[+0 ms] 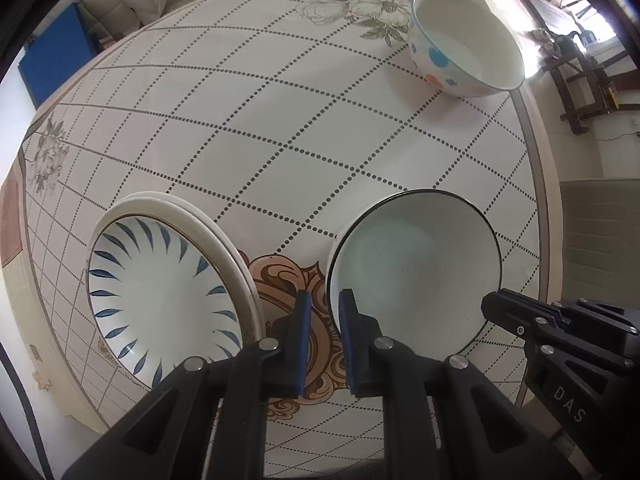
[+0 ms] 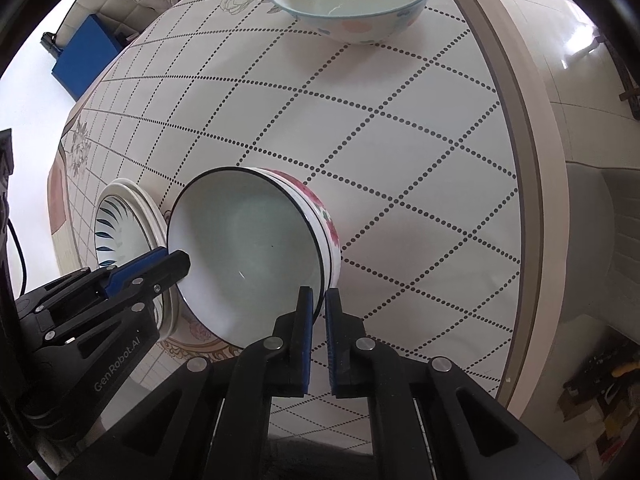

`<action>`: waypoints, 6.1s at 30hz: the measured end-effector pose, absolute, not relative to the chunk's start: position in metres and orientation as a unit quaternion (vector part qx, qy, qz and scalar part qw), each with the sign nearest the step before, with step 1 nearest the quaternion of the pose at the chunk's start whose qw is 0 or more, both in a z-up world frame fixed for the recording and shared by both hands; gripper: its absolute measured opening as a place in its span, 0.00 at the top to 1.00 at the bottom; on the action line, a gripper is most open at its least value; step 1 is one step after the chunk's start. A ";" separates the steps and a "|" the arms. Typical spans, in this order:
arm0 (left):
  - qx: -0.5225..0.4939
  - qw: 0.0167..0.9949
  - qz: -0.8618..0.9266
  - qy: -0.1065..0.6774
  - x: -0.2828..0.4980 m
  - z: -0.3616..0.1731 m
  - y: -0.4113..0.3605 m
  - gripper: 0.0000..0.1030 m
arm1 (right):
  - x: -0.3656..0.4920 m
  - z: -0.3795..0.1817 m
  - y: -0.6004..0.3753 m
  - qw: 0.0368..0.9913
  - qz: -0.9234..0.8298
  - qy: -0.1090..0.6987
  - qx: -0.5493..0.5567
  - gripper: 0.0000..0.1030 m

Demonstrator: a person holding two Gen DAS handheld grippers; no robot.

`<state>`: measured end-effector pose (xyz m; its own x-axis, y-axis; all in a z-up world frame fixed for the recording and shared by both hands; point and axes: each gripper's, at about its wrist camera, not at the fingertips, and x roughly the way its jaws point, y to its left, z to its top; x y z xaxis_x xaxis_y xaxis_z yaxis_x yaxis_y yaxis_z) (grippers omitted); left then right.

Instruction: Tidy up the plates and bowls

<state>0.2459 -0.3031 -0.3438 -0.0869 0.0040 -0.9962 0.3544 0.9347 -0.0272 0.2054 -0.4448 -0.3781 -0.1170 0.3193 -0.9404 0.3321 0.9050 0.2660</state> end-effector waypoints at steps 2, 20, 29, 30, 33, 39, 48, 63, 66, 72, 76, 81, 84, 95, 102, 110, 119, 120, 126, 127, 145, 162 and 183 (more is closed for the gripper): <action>0.124 0.681 -0.127 0.711 0.240 -0.334 -0.300 0.87 | 0.204 -0.372 -0.442 0.636 0.001 0.745 0.202 0.93; 0.097 0.772 -0.127 0.615 0.250 -0.260 -0.298 0.16 | 0.189 -0.289 -0.462 0.721 -0.017 0.686 0.092 0.11; 0.098 0.797 -0.141 0.580 0.308 -0.241 -0.333 0.16 | 0.231 -0.271 -0.496 0.748 -0.035 0.649 0.131 0.07; 0.101 0.804 -0.145 0.568 0.316 -0.239 -0.339 0.16 | 0.237 -0.273 -0.500 0.750 -0.037 0.646 0.138 0.07; 0.108 0.809 -0.155 0.557 0.344 -0.242 -0.357 0.15 | 0.259 -0.280 -0.520 0.753 -0.044 0.638 0.158 0.07; 0.112 0.784 -0.170 0.587 0.400 -0.275 -0.392 0.16 | 0.307 -0.316 -0.559 0.736 -0.055 0.643 0.201 0.07; 0.101 0.690 -0.203 0.688 0.439 -0.355 -0.423 0.53 | 0.356 -0.386 -0.587 0.684 -0.041 0.676 0.272 0.10; 0.088 0.632 -0.241 0.731 0.425 -0.386 -0.441 0.91 | 0.365 -0.422 -0.590 0.650 -0.050 0.704 0.284 0.91; 0.099 0.637 -0.240 0.726 0.420 -0.382 -0.445 0.94 | 0.365 -0.420 -0.587 0.650 -0.055 0.705 0.279 0.91; 0.096 0.643 -0.237 0.722 0.416 -0.368 -0.441 0.94 | 0.365 -0.418 -0.583 0.646 -0.058 0.706 0.282 0.92; 0.102 0.649 -0.235 0.716 0.410 -0.355 -0.435 0.94 | 0.359 -0.407 -0.580 0.649 -0.053 0.704 0.283 0.93; 0.096 0.651 -0.235 0.716 0.397 -0.335 -0.422 0.94 | 0.349 -0.383 -0.573 0.657 -0.048 0.701 0.274 0.93; 0.090 0.651 -0.234 0.717 0.387 -0.322 -0.408 0.94 | 0.337 -0.367 -0.566 0.658 -0.041 0.700 0.274 0.93; 0.080 0.664 -0.217 0.711 0.327 -0.283 -0.344 0.94 | 0.274 -0.313 -0.518 0.665 -0.003 0.699 0.262 0.93; 0.071 0.656 -0.198 0.725 0.295 -0.291 -0.316 0.94 | 0.238 -0.312 -0.479 0.655 0.018 0.713 0.250 0.93; 0.075 0.640 -0.181 0.743 0.275 -0.317 -0.304 0.94 | 0.223 -0.333 -0.454 0.643 0.018 0.731 0.227 0.93; 0.086 0.627 -0.175 0.754 0.265 -0.333 -0.304 0.94 | 0.221 -0.351 -0.447 0.632 0.008 0.746 0.207 0.93; 0.086 0.627 -0.176 0.754 0.264 -0.334 -0.304 0.94 | 0.220 -0.352 -0.447 0.631 0.007 0.747 0.207 0.92; 0.086 0.623 -0.174 0.758 0.263 -0.338 -0.305 0.94 | 0.220 -0.357 -0.451 0.627 0.003 0.751 0.208 0.92; 0.085 0.622 -0.173 0.759 0.262 -0.340 -0.304 0.94 | 0.220 -0.357 -0.450 0.627 0.001 0.751 0.208 0.92; 0.072 0.618 -0.164 0.765 0.261 -0.342 -0.300 0.94 | 0.220 -0.367 -0.452 0.609 -0.010 0.761 0.223 0.92; 0.074 0.680 -0.101 0.722 0.232 -0.295 -0.275 0.88 | 0.203 -0.329 -0.450 0.642 -0.007 0.746 0.178 0.92; 0.067 0.766 -0.090 0.634 0.173 -0.218 -0.255 0.18 | 0.131 -0.230 -0.453 0.738 -0.050 0.665 0.106 0.13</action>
